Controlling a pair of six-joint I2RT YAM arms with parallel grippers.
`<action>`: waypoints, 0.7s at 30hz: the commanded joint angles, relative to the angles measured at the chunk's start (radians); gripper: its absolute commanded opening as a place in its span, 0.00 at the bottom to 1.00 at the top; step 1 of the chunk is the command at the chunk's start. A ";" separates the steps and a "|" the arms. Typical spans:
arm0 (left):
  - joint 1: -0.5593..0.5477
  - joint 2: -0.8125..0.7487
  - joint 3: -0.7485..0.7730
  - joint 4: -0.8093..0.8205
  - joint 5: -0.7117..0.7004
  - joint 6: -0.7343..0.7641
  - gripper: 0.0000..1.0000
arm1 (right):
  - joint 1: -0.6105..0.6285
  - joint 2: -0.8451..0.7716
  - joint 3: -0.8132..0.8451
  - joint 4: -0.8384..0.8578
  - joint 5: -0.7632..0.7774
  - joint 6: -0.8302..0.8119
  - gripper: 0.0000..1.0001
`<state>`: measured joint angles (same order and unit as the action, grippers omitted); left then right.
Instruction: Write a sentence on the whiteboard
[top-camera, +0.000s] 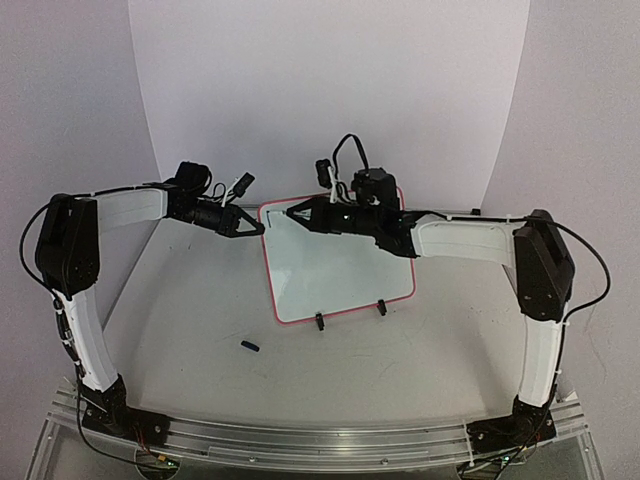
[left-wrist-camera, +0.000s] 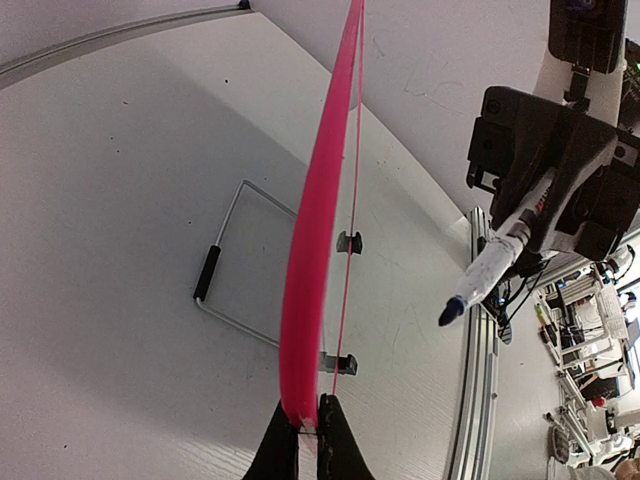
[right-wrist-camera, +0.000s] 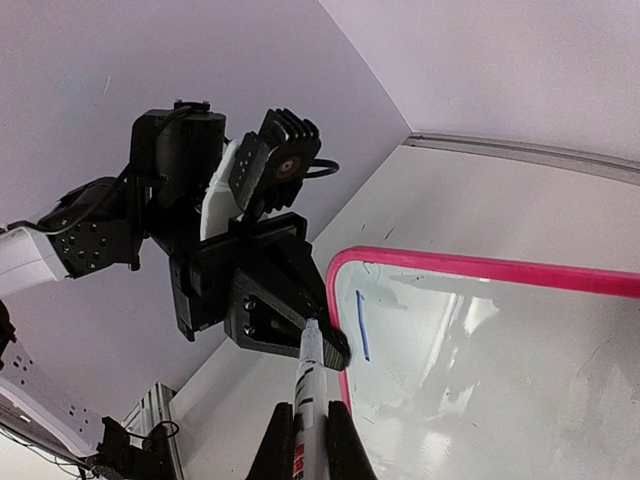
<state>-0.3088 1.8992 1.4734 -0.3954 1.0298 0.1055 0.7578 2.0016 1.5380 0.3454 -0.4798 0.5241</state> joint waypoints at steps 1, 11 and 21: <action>-0.026 -0.017 0.028 -0.048 -0.028 0.053 0.00 | -0.003 0.029 0.047 -0.002 0.021 -0.010 0.00; -0.030 -0.015 0.031 -0.053 -0.030 0.057 0.00 | -0.003 0.043 0.053 -0.019 0.049 -0.012 0.00; -0.032 -0.012 0.034 -0.058 -0.032 0.061 0.00 | -0.003 0.042 0.048 -0.026 0.080 -0.007 0.00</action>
<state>-0.3115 1.8992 1.4824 -0.4135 1.0248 0.1122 0.7578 2.0300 1.5467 0.3126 -0.4197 0.5233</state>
